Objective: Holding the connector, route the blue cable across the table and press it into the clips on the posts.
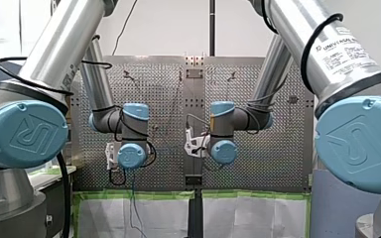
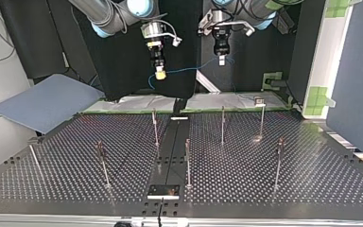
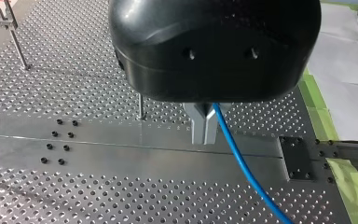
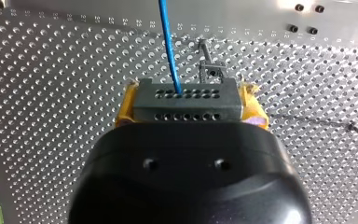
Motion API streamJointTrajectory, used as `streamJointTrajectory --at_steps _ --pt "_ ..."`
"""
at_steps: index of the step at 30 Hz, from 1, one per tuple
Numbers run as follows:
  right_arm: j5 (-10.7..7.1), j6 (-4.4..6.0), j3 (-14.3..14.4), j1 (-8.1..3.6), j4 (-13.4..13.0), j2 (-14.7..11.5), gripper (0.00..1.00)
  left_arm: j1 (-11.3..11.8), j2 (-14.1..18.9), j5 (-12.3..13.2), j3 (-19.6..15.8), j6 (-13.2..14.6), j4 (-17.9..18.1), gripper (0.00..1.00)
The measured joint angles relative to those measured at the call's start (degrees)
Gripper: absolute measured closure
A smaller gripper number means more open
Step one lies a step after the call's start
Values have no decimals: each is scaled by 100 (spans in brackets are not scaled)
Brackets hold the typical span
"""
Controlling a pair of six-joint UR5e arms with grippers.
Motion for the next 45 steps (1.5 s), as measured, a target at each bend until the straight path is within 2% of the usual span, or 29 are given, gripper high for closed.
streamJointTrajectory --at_steps 5,11,16,25,28,34,38,45 --pt "210 -4 -193 177 211 211 100 0 0 0 0 0 0 100" --pt "490 -5 -270 231 528 528 100 0 0 0 0 0 0 100" --pt "543 -5 -275 234 760 680 100 0 0 0 0 0 0 100" --pt "545 -9 -279 239 1200 704 100 21 20 -19 -19 21 -21 100" --pt "472 2 -330 261 1349 629 100 70 105 -60 -46 105 -106 100" --pt "244 205 -549 324 1630 343 100 141 368 -167 -46 223 -366 100" --pt "47 370 -732 339 1810 136 100 200 547 -323 58 106 -545 100" --pt "-264 512 -1040 314 2117 -177 100 324 903 -674 396 -233 -901 100"
